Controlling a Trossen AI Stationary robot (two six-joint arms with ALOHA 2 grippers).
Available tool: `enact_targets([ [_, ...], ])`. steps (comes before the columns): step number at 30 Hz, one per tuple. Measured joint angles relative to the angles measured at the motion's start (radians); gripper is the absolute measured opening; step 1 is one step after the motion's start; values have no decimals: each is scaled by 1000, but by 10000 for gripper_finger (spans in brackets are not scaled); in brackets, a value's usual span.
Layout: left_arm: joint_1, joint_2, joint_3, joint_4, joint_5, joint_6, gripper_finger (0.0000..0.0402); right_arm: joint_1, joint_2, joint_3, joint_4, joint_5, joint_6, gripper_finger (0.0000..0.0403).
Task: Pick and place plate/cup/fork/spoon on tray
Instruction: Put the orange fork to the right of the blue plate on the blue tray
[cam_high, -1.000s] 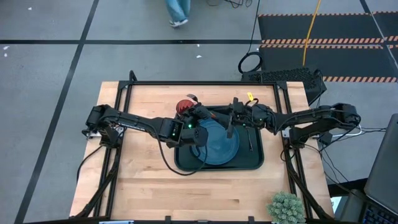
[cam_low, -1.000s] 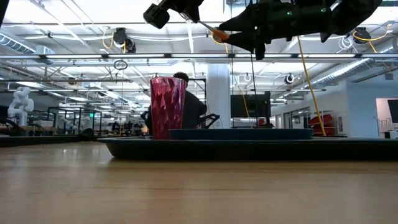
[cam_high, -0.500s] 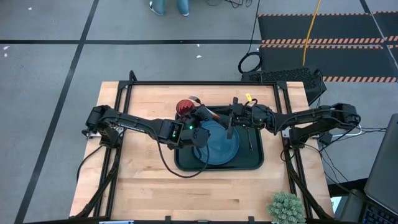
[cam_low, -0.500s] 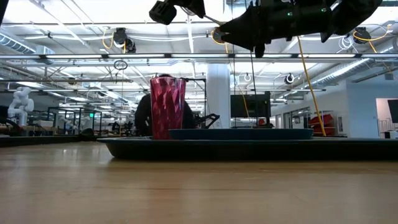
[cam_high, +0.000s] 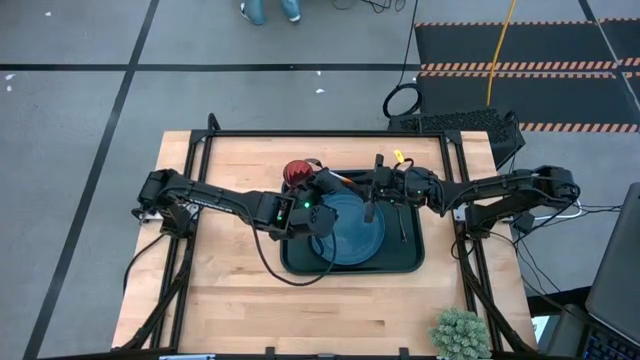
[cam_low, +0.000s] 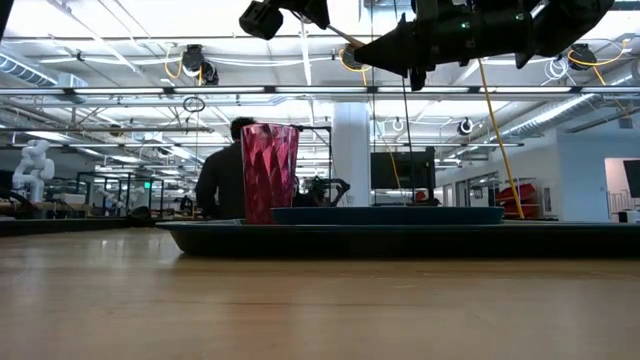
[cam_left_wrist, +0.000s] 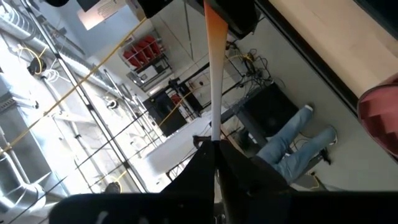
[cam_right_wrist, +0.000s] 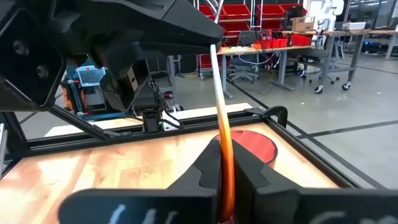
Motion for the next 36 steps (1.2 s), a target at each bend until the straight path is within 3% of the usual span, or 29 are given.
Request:
enact_targets([
  [10,6,0,0,1,9,-126,38,0,-1,0,-27,3,-4,1],
  [16,15,-15,-2,0,72,-420,54,2,-7,0,-130,167,-52,0],
  [22,52,-121,-1,-97,295,-738,55,-9,-40,-1,-279,371,-52,0],
  [29,115,-240,-1,-91,652,-979,55,-29,-103,-20,-364,393,65,0],
  [36,129,-271,-59,8,686,-972,55,-29,-210,-165,-348,423,240,0],
])
